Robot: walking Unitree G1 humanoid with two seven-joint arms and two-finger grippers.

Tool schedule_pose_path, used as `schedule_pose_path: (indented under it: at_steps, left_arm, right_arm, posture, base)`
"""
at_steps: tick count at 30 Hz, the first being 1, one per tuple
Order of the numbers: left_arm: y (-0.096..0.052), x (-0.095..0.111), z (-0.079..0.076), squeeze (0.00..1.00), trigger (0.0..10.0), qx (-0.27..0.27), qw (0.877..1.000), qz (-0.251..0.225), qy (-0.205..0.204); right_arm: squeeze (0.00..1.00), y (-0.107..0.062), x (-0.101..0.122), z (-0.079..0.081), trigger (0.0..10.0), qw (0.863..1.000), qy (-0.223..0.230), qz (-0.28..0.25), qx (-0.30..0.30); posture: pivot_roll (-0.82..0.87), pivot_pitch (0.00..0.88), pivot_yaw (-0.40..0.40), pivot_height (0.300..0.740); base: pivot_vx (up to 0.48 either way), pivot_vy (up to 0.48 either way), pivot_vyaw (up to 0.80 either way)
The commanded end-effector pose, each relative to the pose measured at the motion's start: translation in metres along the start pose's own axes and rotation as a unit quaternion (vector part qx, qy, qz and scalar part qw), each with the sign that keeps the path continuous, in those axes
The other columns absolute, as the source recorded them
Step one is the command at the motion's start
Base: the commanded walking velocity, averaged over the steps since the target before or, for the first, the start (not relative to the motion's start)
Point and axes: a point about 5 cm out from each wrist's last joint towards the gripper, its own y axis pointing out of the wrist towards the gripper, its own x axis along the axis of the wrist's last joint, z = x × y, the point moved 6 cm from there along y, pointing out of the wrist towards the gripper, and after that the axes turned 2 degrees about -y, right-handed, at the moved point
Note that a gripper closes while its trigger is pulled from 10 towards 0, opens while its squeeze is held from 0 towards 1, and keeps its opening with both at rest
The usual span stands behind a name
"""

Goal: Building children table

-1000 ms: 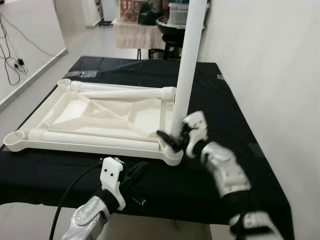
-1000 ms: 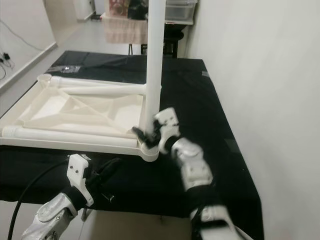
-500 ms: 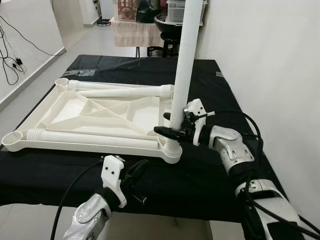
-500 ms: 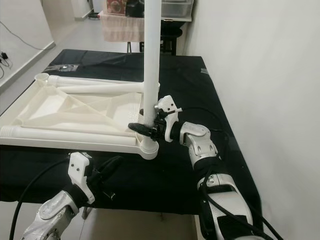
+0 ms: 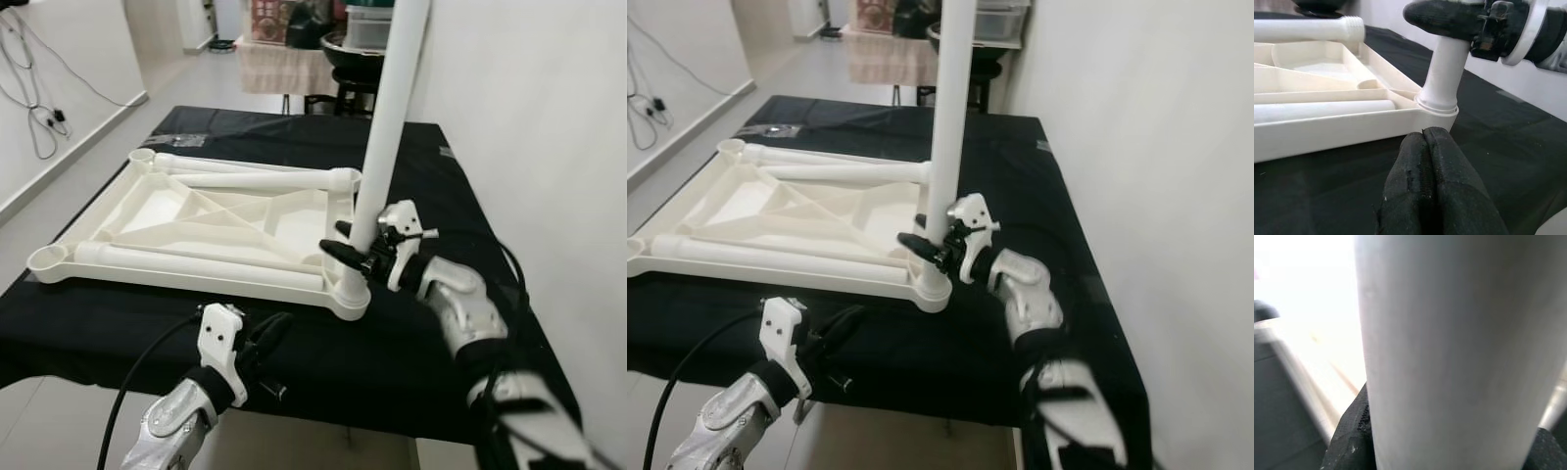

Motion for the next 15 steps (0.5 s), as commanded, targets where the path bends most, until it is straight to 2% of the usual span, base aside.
schedule_pose_path:
  at_steps: [1, 2, 4, 5, 6, 11, 12, 14, 15]
  left_arm:
    - [-0.002, 0.001, 0.002, 0.0, 10.0, 0.001, 1.0, 0.001, -0.002]
    - [-0.002, 0.0, 0.002, 0.0, 10.0, 0.001, 1.0, 0.003, -0.001]
    - [-0.002, 0.0, 0.002, 0.0, 10.0, 0.001, 1.0, 0.003, -0.001]
    - [-0.001, 0.0, 0.002, 0.0, 10.0, 0.001, 1.0, 0.003, -0.001]
    - [-0.001, 0.0, 0.003, 0.0, 10.0, 0.002, 1.0, 0.004, 0.0]
    - [-0.002, 0.001, 0.006, 0.0, 10.0, 0.01, 1.0, 0.0, -0.001]
    - [-0.001, 0.001, 0.006, 0.0, 10.0, 0.01, 1.0, 0.0, 0.0]
    - [-0.001, 0.001, 0.006, 0.0, 10.0, 0.009, 1.0, 0.001, 0.001]
    - [0.0, 0.0, 0.005, 0.0, 10.0, 0.006, 1.0, 0.002, 0.001]
  right_arm:
    - [0.0, -0.022, -0.046, 0.005, 0.0, 0.99, 0.022, 0.078, -0.114]
    - [0.0, -0.022, -0.046, 0.018, 0.0, 0.991, 0.009, 0.078, -0.11]
    - [0.0, -0.022, -0.046, 0.018, 0.0, 0.991, 0.009, 0.078, -0.11]
    - [0.0, -0.02, -0.042, 0.023, 0.0, 0.992, -0.002, 0.074, -0.099]
    - [0.0, -0.016, -0.042, 0.024, 0.0, 0.993, -0.013, 0.077, -0.085]
    - [0.0, -0.013, -0.044, 0.017, 0.0, 0.992, -0.02, 0.083, -0.095]
    - [0.0, -0.012, -0.043, 0.013, 4.1, 0.991, -0.025, 0.083, -0.104]
    - [0.0, -0.012, -0.04, 0.01, 4.1, 0.989, -0.03, 0.084, -0.117]
    - [1.0, -0.008, -0.036, 0.012, 10.0, 0.993, -0.024, 0.075, -0.088]
  posture:
    - [0.06, 0.039, -0.048, 0.74]
    - [0.06, 0.031, -0.047, 0.74]
    - [0.06, 0.031, -0.047, 0.74]
    - [0.08, 0.028, -0.059, 0.74]
    - [0.07, 0.03, -0.06, 0.74]
    - [0.08, 0.029, -0.06, 0.74]
    - [0.07, 0.025, -0.055, 0.74]
    - [0.07, 0.025, -0.055, 0.74]
    - [0.08, 0.024, -0.054, 0.74]
  base:
    - [0.0, 0.0, 0.0]
    - [0.0, 0.0, 0.0]
    - [0.0, 0.0, 0.0]
    - [0.0, 0.0, 0.0]
    - [0.0, 0.0, 0.0]
    - [0.0, 0.0, 0.0]
    - [0.0, 0.0, 0.0]
    - [0.0, 0.0, 0.0]
    - [0.0, 0.0, 0.0]
